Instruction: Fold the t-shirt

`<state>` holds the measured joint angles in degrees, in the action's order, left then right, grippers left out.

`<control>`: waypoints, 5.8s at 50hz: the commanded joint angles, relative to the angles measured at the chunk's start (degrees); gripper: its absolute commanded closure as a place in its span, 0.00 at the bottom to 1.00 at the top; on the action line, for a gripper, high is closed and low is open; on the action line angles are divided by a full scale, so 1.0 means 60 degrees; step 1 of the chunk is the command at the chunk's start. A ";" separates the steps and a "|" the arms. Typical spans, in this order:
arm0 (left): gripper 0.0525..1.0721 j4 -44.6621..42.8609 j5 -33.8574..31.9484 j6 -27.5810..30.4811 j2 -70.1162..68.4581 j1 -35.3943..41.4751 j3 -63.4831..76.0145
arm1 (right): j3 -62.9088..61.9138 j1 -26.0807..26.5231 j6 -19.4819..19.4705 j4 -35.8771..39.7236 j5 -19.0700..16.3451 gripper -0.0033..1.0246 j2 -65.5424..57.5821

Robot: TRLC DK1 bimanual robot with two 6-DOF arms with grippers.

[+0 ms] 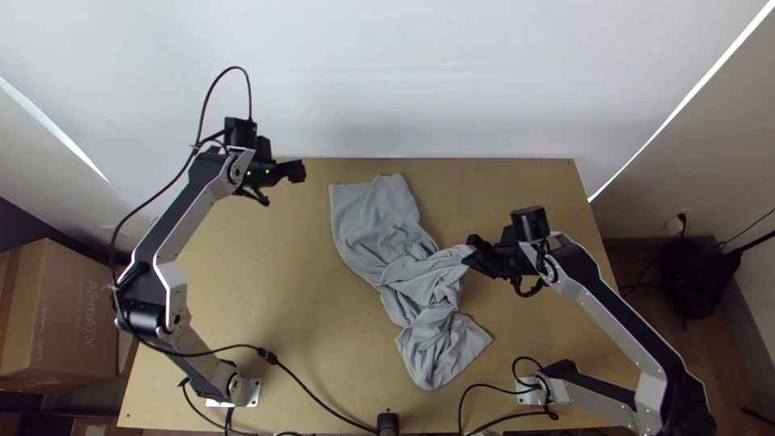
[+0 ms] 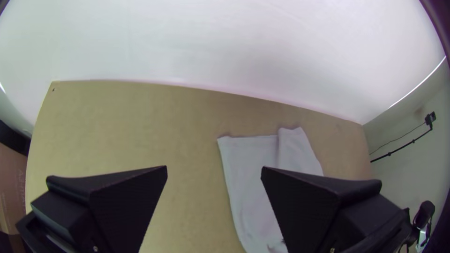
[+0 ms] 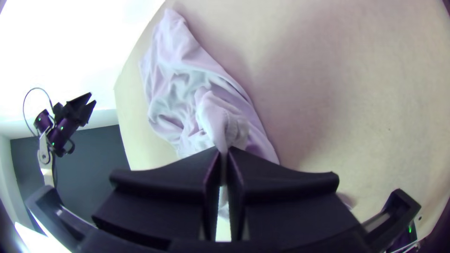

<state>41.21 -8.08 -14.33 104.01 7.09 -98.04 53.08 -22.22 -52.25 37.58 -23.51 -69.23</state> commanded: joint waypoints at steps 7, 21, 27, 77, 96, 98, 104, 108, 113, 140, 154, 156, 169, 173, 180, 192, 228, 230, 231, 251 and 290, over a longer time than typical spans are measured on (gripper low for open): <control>0.05 0.0295 0.0028 -0.0102 0.1884 0.0576 -0.1897 | -0.0468 -0.1116 0.0315 -0.0053 0.0256 0.97 0.1446; 0.06 0.0983 -0.0075 -0.0161 0.3847 0.0986 -0.3685 | -0.0512 -0.1497 0.0725 -0.0551 0.0314 0.97 0.2471; 0.09 0.1012 0.0042 -0.0161 0.4375 0.1059 -0.3978 | -0.0394 -0.1497 0.0886 -0.0610 0.0314 0.97 0.2706; 0.98 0.1261 0.0951 0.0103 0.4697 0.0854 -0.4109 | -0.0892 -0.1658 0.3200 -0.1342 0.1984 0.97 0.3716; 0.98 0.2243 0.0907 -0.0249 0.0976 -0.0494 -0.4168 | -0.0541 -0.0648 0.5412 -0.2646 0.2878 0.97 0.3965; 0.98 0.2375 0.0907 -0.0307 0.0654 -0.0640 -0.4168 | -0.0292 -0.0487 0.5661 -0.2631 0.2878 0.97 0.3760; 0.98 0.2580 0.0921 -0.0439 -0.0284 -0.1138 -0.4183 | 0.0924 0.0055 0.6423 -0.2572 0.2863 0.98 0.2940; 0.98 0.2858 0.0921 -0.0527 -0.0840 -0.1387 -0.4505 | 0.2140 0.0422 0.6584 -0.2441 0.2863 0.98 0.2090; 0.98 0.2917 0.0980 -0.0615 -0.1558 -0.1665 -0.4812 | 0.4117 0.0759 0.6672 -0.1679 0.2790 0.98 0.0728; 0.98 0.0470 0.1024 -0.0205 -0.5718 -0.3746 -0.5076 | 1.2233 0.0685 0.6364 -0.0141 0.2717 0.98 -0.1733; 0.98 -0.0204 0.1009 0.0235 -0.8121 -0.4141 -0.4285 | 1.2438 0.0700 0.5881 -0.0068 0.2805 0.98 0.0347; 0.98 -0.0116 0.1009 0.0235 -0.8443 -0.4053 -0.4168 | 1.2379 0.0700 0.5749 -0.0009 0.2805 0.98 0.0670; 0.98 0.0221 0.0936 0.0015 -0.9585 -0.3702 -0.3670 | 1.2306 0.0436 0.5456 0.0665 0.2717 0.98 0.1592; 0.98 0.0514 0.0921 -0.0146 -0.9629 -0.3687 -0.3626 | 1.2306 0.0378 0.5324 0.0767 0.2702 0.98 0.1622; 0.98 0.0968 0.0921 -0.0425 -0.9703 -0.3628 -0.3069 | 1.1734 0.0085 0.5119 0.1265 0.2599 0.98 0.1622; 0.98 0.0661 0.0907 -0.0410 -1.1050 -0.2969 0.1911 | 0.7003 -0.0384 0.4973 0.0987 0.2599 0.98 0.2647; 0.98 -0.5477 0.0848 -0.0513 -0.4707 -0.1973 0.6921 | 0.1905 0.1813 0.4431 -0.4814 0.1633 0.98 -0.2831; 0.98 -0.5755 0.0848 -0.0513 -0.4048 -0.1973 0.6657 | 0.2198 0.1930 0.4445 -0.4814 0.1647 0.98 -0.3315; 0.98 -0.5858 0.0848 -0.0498 -0.3741 -0.1973 0.6525 | 0.2389 0.2033 0.4445 -0.4814 0.1633 0.98 -0.3593; 0.98 -0.6722 0.1097 -0.0410 0.0874 -0.1944 0.3010 | 0.6153 0.2897 0.4343 -0.5004 0.1647 0.98 -0.7797; 0.04 -0.3822 -0.0690 -0.1304 -0.0855 -0.2618 0.1340 | 0.7032 0.3556 0.3874 -0.1562 0.1662 0.04 -0.5454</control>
<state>15.77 -9.98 -19.99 106.13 -6.57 -89.71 96.29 -3.11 -28.56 23.42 -13.89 -110.34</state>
